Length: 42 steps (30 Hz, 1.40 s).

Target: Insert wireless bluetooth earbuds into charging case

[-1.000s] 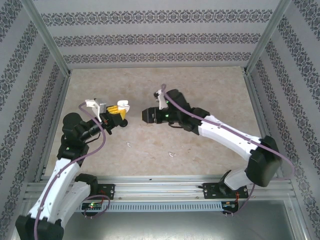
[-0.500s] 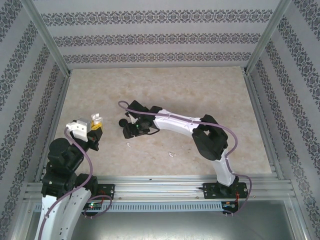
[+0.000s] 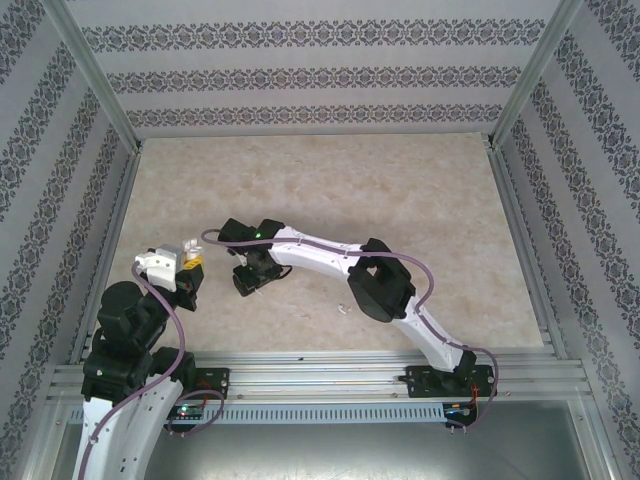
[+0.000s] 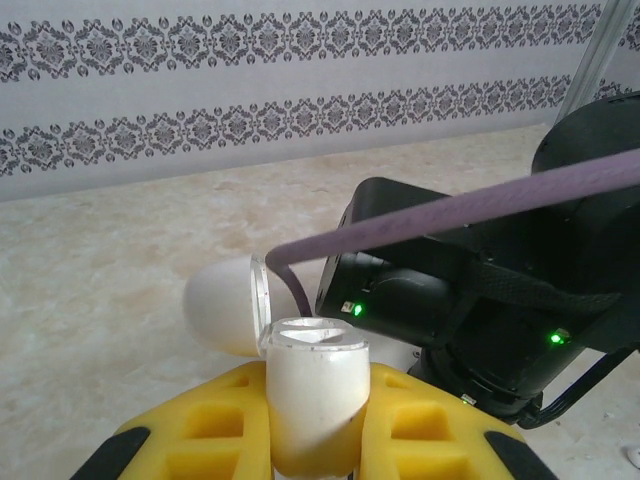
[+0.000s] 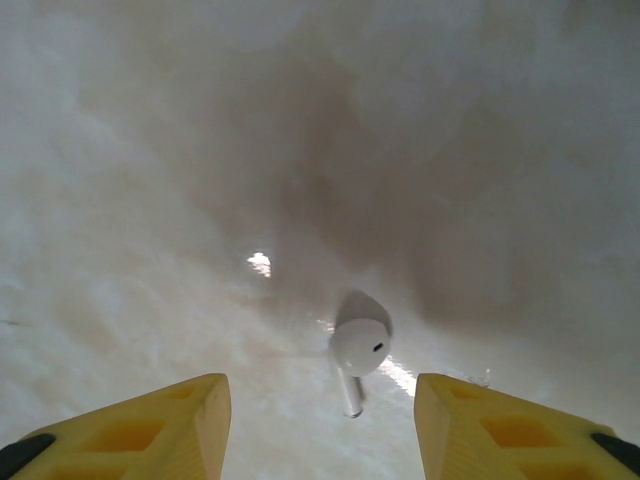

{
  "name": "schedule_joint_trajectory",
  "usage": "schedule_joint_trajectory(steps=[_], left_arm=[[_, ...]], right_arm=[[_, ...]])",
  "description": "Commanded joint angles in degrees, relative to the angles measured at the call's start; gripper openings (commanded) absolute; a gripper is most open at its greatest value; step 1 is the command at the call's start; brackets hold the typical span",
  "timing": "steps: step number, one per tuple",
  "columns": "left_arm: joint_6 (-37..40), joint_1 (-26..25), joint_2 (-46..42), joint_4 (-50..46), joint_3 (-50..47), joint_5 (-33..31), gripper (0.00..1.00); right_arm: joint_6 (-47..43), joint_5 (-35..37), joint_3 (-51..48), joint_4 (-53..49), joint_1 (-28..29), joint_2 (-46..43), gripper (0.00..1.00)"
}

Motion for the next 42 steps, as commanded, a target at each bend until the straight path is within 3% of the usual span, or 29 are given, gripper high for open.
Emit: schedule_joint_trajectory(steps=[1, 19, 30, 36, 42], left_arm=[[0.4, -0.1, -0.6, -0.8, -0.9, 0.3, 0.00], [2.0, -0.1, 0.7, -0.4, -0.9, 1.5, 0.00], [2.0, -0.1, 1.3, 2.3, -1.5, 5.3, 0.00], [1.1, -0.1, 3.3, 4.5, -1.6, 6.4, 0.00], [-0.6, -0.2, 6.0, 7.9, -2.3, 10.0, 0.00]], right_arm=[[-1.9, 2.5, 3.2, -4.3, 0.5, 1.8, 0.51], [-2.9, 2.8, 7.8, -6.7, 0.6, 7.3, 0.40], [-3.9, 3.0, 7.9, -8.6, 0.0, 6.3, 0.26], [-5.4, 5.0, 4.0, -9.5, -2.9, 2.0, 0.24], [-4.9, 5.2, -6.6, -5.2, -7.4, -5.8, 0.23]])
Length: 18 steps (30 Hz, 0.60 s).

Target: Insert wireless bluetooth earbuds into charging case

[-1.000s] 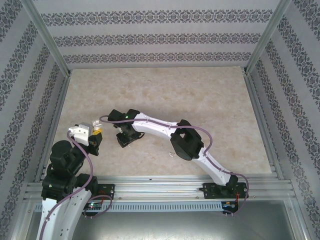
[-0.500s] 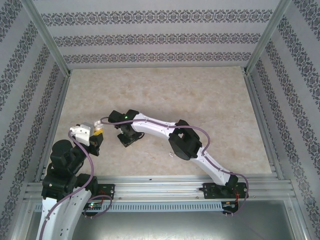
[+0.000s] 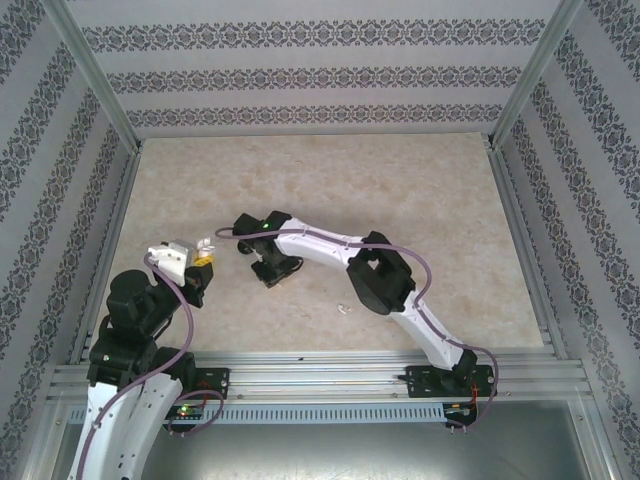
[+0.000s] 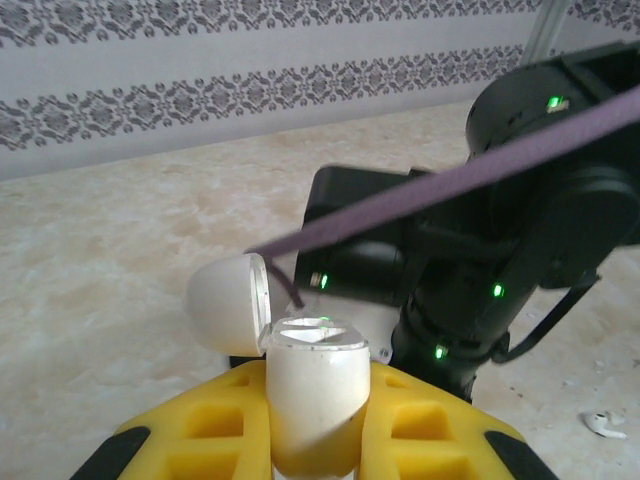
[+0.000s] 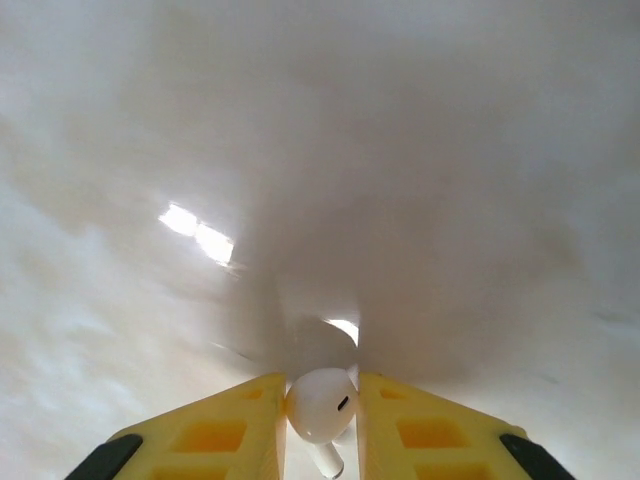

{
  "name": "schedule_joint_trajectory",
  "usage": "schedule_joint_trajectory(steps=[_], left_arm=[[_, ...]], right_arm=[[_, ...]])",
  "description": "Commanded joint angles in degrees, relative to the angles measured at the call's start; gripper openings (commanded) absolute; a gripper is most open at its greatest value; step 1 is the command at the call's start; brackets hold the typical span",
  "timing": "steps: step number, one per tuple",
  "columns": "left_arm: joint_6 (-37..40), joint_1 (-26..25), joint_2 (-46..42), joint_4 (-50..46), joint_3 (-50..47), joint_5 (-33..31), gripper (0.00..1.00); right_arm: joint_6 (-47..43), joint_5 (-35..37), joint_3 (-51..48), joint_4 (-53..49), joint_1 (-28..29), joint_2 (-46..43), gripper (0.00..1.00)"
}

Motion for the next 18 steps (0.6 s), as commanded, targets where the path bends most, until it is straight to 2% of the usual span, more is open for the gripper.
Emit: schedule_joint_trajectory(steps=[1, 11, 18], left_arm=[[-1.7, -0.2, 1.3, 5.7, -1.0, 4.5, 0.00], [-8.6, -0.2, 7.2, 18.9, -5.7, 13.1, 0.00], [-15.6, -0.8, 13.9, 29.6, -7.6, 14.9, 0.00]], right_arm=[[-0.1, 1.1, -6.0, 2.2, -3.3, -7.0, 0.23], [6.6, -4.2, -29.0, 15.4, -13.5, -23.4, 0.22], [7.8, -2.8, -34.0, 15.8, -15.9, -34.5, 0.22]])
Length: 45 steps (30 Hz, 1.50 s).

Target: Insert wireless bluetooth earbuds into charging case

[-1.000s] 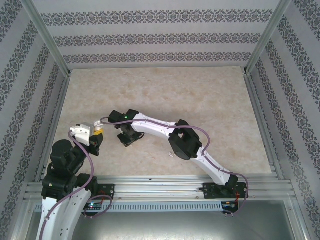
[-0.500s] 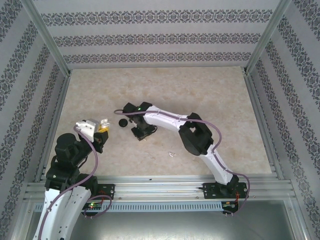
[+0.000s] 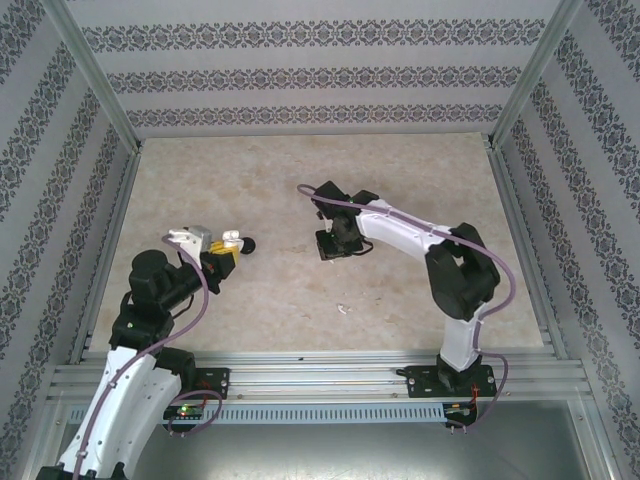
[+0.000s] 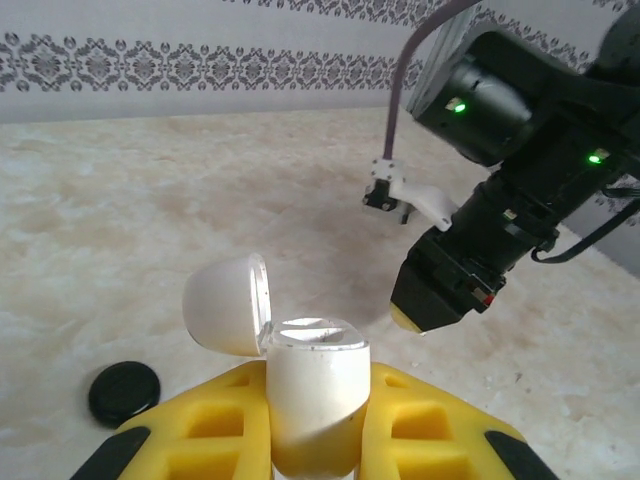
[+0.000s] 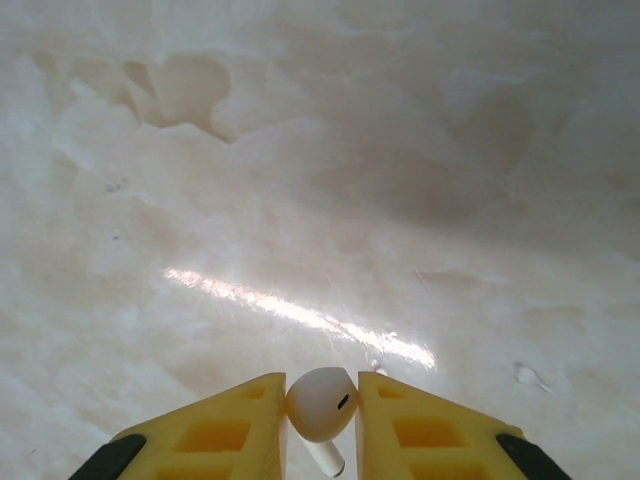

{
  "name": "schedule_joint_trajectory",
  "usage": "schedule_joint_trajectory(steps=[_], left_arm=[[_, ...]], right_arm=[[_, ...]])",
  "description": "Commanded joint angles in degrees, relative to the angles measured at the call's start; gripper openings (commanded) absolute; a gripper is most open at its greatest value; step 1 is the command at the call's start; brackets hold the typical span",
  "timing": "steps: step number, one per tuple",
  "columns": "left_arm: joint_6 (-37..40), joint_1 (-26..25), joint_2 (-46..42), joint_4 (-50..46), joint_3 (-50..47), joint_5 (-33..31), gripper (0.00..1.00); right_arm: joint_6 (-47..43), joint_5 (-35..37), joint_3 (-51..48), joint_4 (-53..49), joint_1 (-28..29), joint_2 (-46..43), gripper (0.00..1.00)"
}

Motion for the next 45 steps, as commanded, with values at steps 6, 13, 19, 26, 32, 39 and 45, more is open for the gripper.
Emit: schedule_joint_trajectory(steps=[6, 13, 19, 26, 32, 39, 45], left_arm=[[-6.0, -5.6, 9.6, 16.1, 0.1, 0.7, 0.00], [-1.9, -15.2, 20.5, 25.5, 3.3, -3.9, 0.00], [-0.4, -20.0, 30.2, 35.9, 6.6, -4.9, 0.00], [-0.2, -24.6, 39.7, 53.8, 8.1, -5.6, 0.00], [-1.0, -26.9, 43.7, 66.5, 6.6, -7.1, 0.00], [1.8, -29.2, 43.0, 69.1, 5.4, -8.4, 0.00], [1.8, -29.5, 41.6, 71.4, 3.3, -9.4, 0.00]], right_arm=[[1.7, 2.2, -0.7, 0.7, -0.1, -13.7, 0.21], [3.4, 2.6, -2.0, 2.5, -0.2, -22.7, 0.21], [3.9, 7.7, -1.9, 3.7, 1.3, -30.0, 0.20], [6.4, 10.1, -4.1, 12.1, 4.6, -36.4, 0.21], [9.7, 8.3, -6.6, 21.0, 7.2, -37.4, 0.21], [13.6, 5.7, -8.6, 27.6, 7.3, -36.9, 0.21], [16.8, 4.8, -10.1, 32.1, 7.2, -36.8, 0.21]])
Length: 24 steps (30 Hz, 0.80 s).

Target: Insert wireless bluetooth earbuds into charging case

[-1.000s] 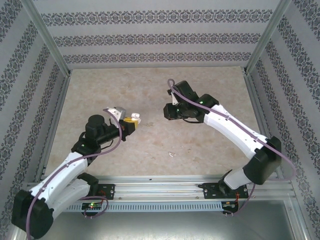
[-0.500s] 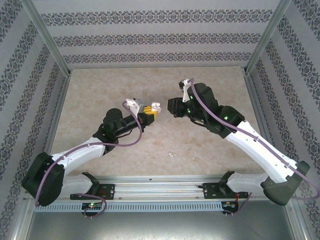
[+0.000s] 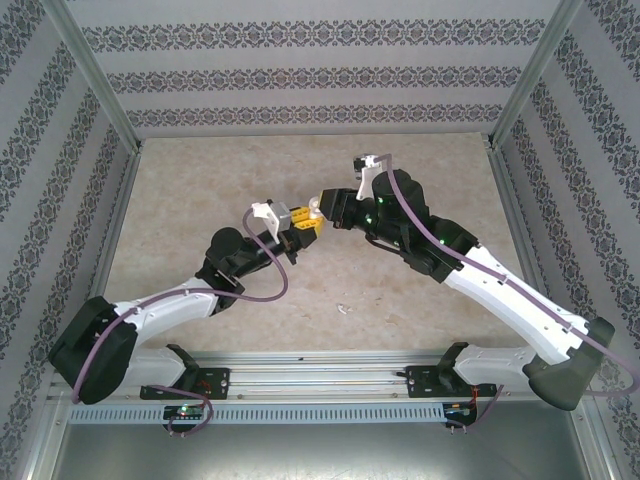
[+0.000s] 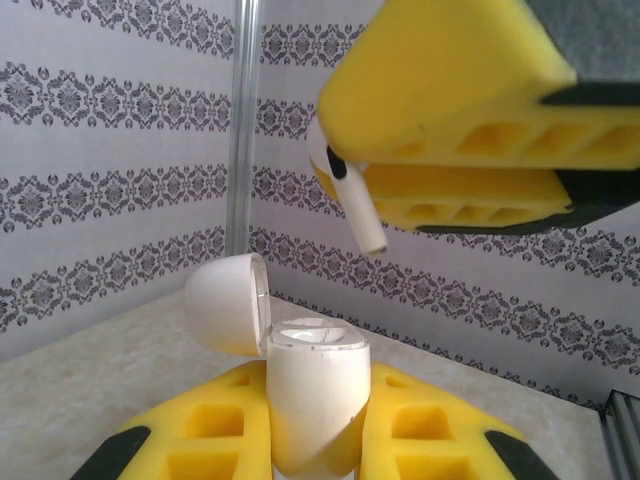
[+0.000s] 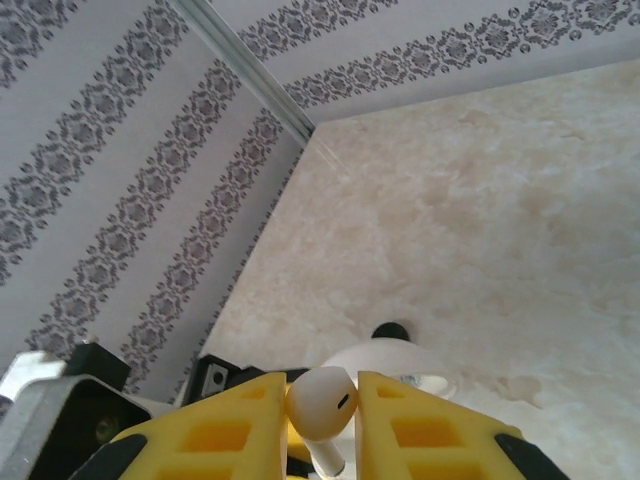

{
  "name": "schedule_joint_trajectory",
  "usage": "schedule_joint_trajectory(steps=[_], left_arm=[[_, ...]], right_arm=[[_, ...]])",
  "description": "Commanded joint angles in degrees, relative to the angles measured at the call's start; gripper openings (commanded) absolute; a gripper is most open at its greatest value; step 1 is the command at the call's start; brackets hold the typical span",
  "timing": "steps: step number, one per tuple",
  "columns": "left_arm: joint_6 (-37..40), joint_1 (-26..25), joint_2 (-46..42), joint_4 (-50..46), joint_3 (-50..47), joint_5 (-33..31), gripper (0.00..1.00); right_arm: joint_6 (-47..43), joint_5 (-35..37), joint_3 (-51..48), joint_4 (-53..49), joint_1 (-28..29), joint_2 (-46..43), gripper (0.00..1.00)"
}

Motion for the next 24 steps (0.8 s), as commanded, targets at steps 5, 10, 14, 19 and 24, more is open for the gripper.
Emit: schedule_joint_trajectory(steps=[5, 10, 14, 19, 24], left_arm=[[0.6, -0.8, -2.8, 6.5, -1.6, -1.4, 0.00], [-0.4, -0.9, -3.4, 8.0, -1.8, -2.8, 0.00], [-0.7, -0.9, -3.3, 9.4, -2.2, -3.0, 0.00], [-0.7, -0.9, -3.1, 10.3, -2.8, -3.7, 0.00], [-0.7, -0.9, -3.1, 10.4, -2.7, -4.0, 0.00]], right_arm=[[4.4, -1.2, -2.0, 6.7, 0.5, 0.1, 0.21], [5.0, 0.2, -3.9, 7.7, 1.0, -0.6, 0.20], [5.5, 0.8, -4.5, 8.5, 1.3, -0.5, 0.20], [6.5, 0.7, -4.6, 9.5, 2.0, 0.0, 0.20], [6.8, 0.8, -4.9, 10.3, 2.5, 0.0, 0.20]])
